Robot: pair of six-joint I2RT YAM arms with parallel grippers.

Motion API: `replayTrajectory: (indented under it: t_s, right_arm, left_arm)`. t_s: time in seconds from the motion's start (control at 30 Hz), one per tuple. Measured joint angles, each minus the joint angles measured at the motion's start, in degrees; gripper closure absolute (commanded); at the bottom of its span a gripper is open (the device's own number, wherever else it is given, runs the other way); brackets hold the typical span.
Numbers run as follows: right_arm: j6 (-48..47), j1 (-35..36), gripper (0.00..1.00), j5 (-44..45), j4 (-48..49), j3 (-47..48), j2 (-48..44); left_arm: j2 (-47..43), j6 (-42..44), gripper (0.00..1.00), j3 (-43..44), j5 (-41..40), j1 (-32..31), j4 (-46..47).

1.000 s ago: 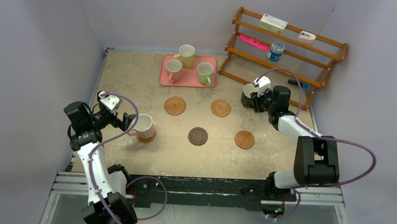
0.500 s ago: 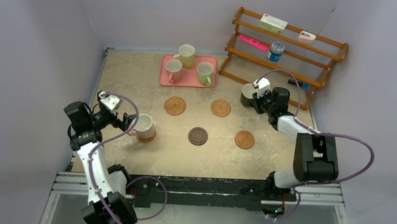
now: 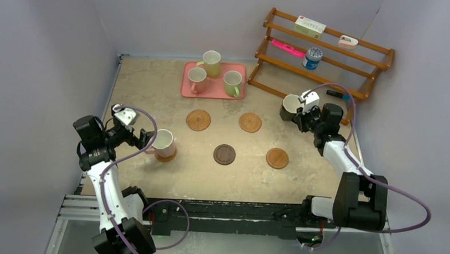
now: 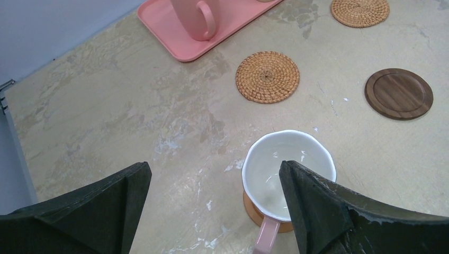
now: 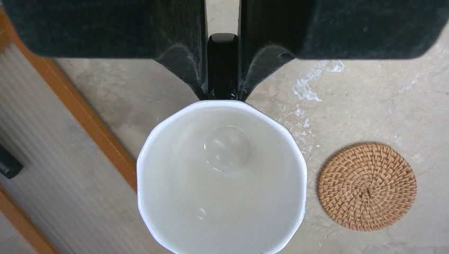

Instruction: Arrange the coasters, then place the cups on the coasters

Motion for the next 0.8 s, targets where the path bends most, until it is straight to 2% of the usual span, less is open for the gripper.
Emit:
replayTrajectory:
  t_s: [0.33, 0.5, 0.8]
  right_arm:
    - [-8.28, -6.73, 1.0, -12.17, -11.91, 3.15, -5.86]
    - [-16.0, -8.87, 1.0, -18.75, -21.2, 4.5, -7.87]
    - [-30.49, -9.84, 1.0, -25.51, -36.44, 4.5, -13.64]
  left_arm:
    - [-0.02, 2.27, 0.0, 1.4, 0.0, 0.0, -2.93]
    - [-0.07, 3.26, 0.0, 1.7, 0.0, 0.0, -4.28]
    - [0.15, 5.46, 0.0, 2.21, 0.44, 0.0, -6.25]
